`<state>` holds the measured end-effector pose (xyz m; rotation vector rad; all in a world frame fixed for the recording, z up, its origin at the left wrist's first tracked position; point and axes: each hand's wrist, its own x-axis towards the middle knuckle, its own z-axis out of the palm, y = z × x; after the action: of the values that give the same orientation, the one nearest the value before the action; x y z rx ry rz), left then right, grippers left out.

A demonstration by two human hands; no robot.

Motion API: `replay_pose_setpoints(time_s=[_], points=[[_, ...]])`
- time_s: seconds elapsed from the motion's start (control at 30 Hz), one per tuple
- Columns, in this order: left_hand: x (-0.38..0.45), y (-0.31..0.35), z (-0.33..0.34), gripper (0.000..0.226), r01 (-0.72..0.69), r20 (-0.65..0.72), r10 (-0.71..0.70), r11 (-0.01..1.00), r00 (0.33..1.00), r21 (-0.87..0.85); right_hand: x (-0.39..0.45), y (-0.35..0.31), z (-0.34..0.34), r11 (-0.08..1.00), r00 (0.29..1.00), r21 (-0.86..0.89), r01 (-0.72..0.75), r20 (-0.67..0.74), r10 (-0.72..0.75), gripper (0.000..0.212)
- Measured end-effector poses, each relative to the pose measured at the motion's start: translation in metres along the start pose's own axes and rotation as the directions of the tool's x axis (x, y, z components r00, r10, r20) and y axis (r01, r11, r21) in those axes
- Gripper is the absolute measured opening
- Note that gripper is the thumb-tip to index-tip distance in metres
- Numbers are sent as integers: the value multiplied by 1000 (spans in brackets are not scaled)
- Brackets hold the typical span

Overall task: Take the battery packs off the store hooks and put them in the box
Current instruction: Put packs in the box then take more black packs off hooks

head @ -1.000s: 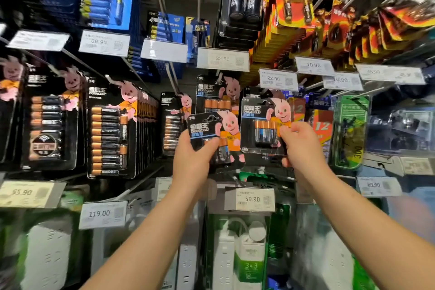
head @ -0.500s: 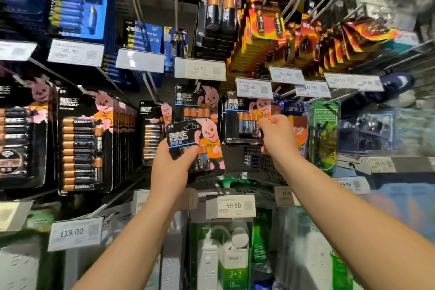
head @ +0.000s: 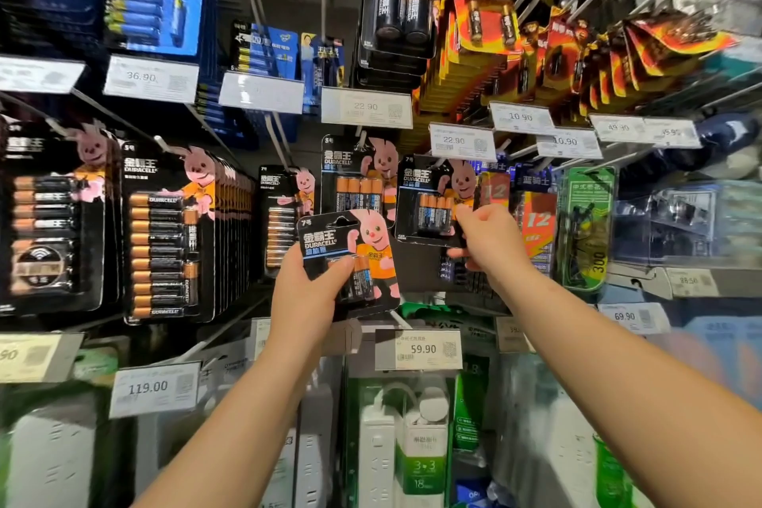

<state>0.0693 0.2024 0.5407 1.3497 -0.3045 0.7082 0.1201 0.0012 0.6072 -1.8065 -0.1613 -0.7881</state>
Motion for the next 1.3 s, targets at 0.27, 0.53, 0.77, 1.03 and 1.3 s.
replay_pose_setpoints(time_s=[0.27, 0.53, 0.77, 1.03, 1.3], points=[[-3, 1, 1, 23, -17, 11, 17, 1000, 1000, -20, -54, 11, -5, 989, 970, 106, -99, 232, 72, 23], [-12, 8, 30, 21, -128, 85, 126, 992, 988, 23, -76, -4, 2, 994, 905, 70, 84, 411, -106, 11], [-8, 16, 34, 27, 43, 175, -21, 992, 984, -119, -54, -3, -20, 990, 982, 140, 9, 184, -35, 16], [-10, 23, 34, 17, 71, 201, -46, 991, 979, -116, -18, -19, -22, 995, 998, 97, 34, 58, -40, 17], [-8, 18, 21, 15, 100, 211, -85, 993, 974, -59, -4, -23, -13, 986, 996, 153, -70, 69, 60, 26]])
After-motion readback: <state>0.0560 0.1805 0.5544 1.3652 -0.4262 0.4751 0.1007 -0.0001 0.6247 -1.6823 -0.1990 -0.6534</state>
